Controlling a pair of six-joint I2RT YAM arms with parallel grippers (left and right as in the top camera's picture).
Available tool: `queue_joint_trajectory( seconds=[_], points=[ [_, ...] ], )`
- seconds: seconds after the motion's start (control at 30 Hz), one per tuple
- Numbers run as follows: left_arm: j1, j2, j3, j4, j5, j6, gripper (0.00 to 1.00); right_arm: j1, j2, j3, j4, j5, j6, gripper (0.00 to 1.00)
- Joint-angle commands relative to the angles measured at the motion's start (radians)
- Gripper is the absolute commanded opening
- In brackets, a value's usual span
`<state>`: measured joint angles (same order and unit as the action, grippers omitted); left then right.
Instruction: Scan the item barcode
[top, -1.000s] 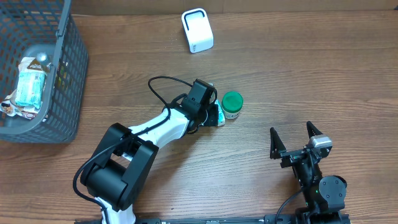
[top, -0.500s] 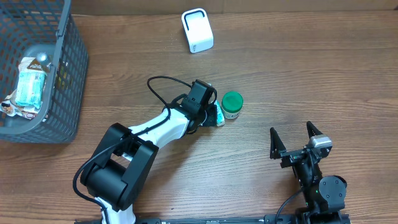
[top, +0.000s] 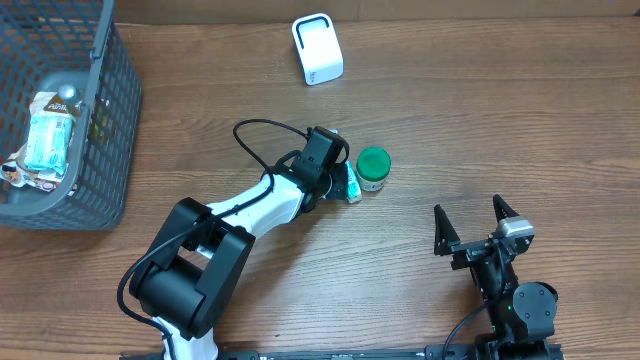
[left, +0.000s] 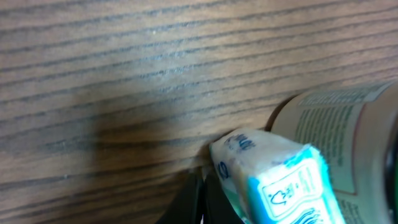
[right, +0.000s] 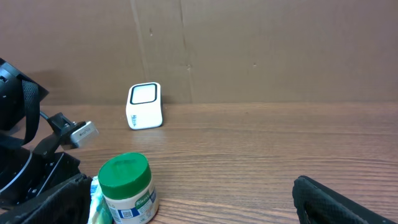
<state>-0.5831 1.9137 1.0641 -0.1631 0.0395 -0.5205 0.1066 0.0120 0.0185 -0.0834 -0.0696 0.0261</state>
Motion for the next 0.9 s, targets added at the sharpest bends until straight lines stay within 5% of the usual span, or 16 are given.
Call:
queue_joint_trajectory(
  seconds=[0.0,0.87],
  points=[
    [-0.006,0.025,0.002,0.025,-0.021,0.003,0.05,0.005,-0.009,-0.011,0.003,0.013,-0.001,1.00],
    [-0.013,0.066,0.029,0.118,0.115,0.098,0.04,0.005,-0.009,-0.011,0.003,0.013,-0.001,1.00]
  ],
)
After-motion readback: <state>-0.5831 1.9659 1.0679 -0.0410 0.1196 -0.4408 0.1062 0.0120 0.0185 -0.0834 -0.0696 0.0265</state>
